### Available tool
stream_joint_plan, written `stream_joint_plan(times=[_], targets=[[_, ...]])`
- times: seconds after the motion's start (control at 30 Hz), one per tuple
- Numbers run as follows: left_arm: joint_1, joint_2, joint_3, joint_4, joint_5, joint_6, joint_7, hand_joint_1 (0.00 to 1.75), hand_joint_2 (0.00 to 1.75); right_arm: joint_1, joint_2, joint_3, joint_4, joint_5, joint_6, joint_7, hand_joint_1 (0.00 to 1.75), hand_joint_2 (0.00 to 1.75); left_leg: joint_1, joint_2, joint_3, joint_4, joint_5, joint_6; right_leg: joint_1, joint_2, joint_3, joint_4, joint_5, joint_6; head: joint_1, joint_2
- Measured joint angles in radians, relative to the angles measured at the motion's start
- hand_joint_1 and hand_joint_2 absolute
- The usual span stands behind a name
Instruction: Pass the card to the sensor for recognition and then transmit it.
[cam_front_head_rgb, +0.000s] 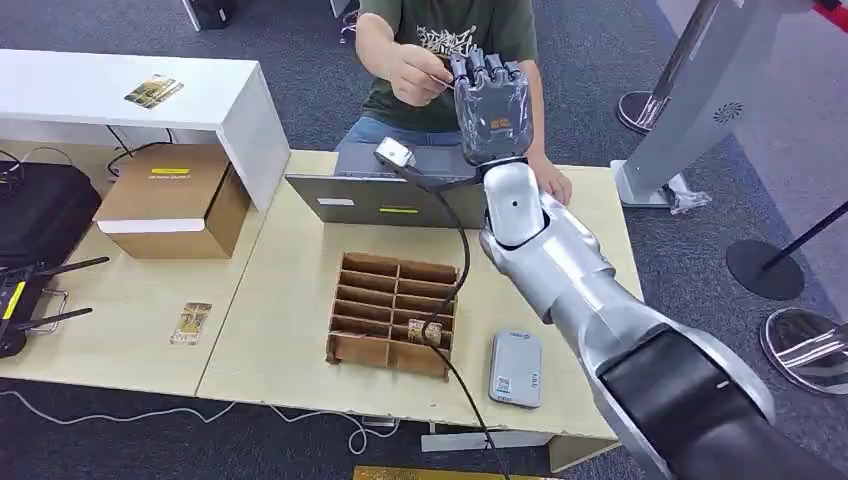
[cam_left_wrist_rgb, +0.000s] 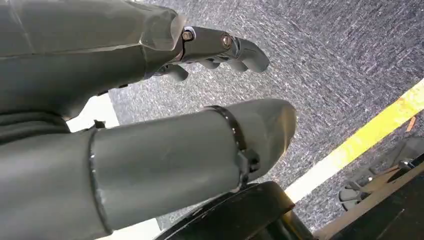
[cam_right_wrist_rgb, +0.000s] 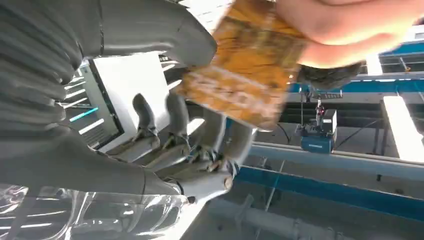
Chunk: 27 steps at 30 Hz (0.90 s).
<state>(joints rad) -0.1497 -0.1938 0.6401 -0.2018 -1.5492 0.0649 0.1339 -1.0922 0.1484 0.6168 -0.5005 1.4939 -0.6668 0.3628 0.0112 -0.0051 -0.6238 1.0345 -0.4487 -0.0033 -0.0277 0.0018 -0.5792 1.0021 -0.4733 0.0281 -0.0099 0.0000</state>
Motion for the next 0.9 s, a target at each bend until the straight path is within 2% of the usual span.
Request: stream_joint_plan(times=[0.9], targets=[[0.0,0.0,-0.006,0.0,0.0,0.002,0.002,0.0,0.0,0.0,0.0,0.0,0.002,0.0,-0.002,0.004,0.0,1.75,0.0,0.0,0.0,0.0,0.0,0.0,0.0,0.0,0.0,0.0,0.0,0.0,0.0,0.0]])
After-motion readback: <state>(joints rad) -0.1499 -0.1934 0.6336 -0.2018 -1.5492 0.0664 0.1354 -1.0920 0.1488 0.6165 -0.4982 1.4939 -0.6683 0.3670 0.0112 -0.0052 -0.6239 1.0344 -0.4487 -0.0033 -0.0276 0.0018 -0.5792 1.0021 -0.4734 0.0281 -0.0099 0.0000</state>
